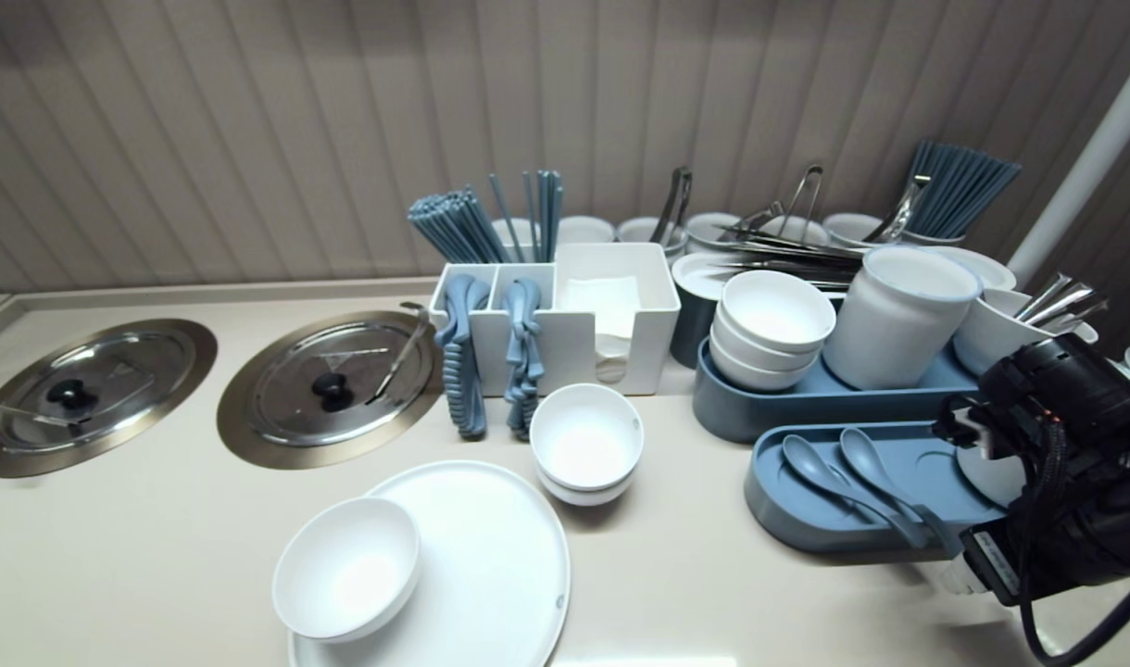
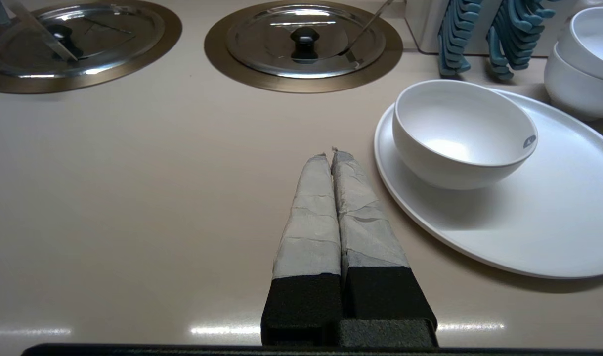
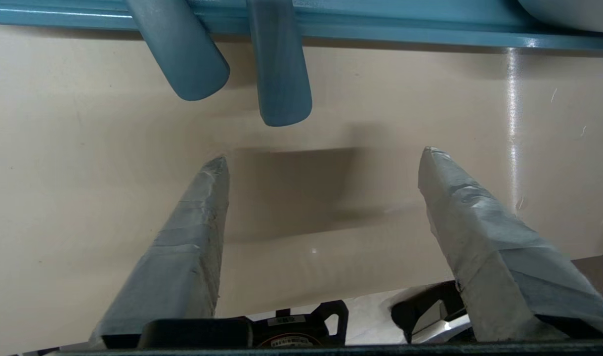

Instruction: Pick the spoon and place it in the bowl

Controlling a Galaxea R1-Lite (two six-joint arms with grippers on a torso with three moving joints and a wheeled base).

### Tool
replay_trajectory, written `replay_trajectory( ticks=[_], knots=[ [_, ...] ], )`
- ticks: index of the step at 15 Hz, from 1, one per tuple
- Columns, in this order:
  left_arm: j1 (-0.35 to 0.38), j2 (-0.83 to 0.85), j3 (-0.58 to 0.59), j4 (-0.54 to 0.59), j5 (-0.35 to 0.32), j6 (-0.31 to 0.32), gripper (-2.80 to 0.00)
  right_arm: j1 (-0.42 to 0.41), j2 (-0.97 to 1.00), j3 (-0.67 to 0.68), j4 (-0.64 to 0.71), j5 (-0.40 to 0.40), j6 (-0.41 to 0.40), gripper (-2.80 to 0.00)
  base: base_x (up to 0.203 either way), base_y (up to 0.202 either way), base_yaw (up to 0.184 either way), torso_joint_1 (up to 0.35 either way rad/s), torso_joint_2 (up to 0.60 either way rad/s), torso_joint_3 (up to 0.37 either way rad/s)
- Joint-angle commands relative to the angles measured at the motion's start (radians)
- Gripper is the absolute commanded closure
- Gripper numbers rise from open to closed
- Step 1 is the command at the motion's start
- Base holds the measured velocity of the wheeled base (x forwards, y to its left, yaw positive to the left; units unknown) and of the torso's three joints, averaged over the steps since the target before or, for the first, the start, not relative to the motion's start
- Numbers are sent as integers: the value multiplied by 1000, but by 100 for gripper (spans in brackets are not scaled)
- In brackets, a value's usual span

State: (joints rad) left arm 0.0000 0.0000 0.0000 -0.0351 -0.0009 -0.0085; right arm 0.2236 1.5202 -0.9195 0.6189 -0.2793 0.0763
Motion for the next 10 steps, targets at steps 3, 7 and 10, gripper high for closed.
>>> replay_trajectory(
  ticks=[3, 7, 10],
  knots=[
    [0, 0, 8, -2, 0, -1, 0, -14, 22, -1, -4, 0, 0, -280, 0, 0, 0, 0, 0, 0],
    [0, 0, 8, -2, 1, -1, 0, -38, 61, 1, -51, 2, 0, -280, 0, 0, 0, 0, 0, 0],
    [0, 0, 8, -1, 0, -1, 0, -53, 74, 4, -76, 2, 0, -280, 0, 0, 0, 0, 0, 0]
  ],
)
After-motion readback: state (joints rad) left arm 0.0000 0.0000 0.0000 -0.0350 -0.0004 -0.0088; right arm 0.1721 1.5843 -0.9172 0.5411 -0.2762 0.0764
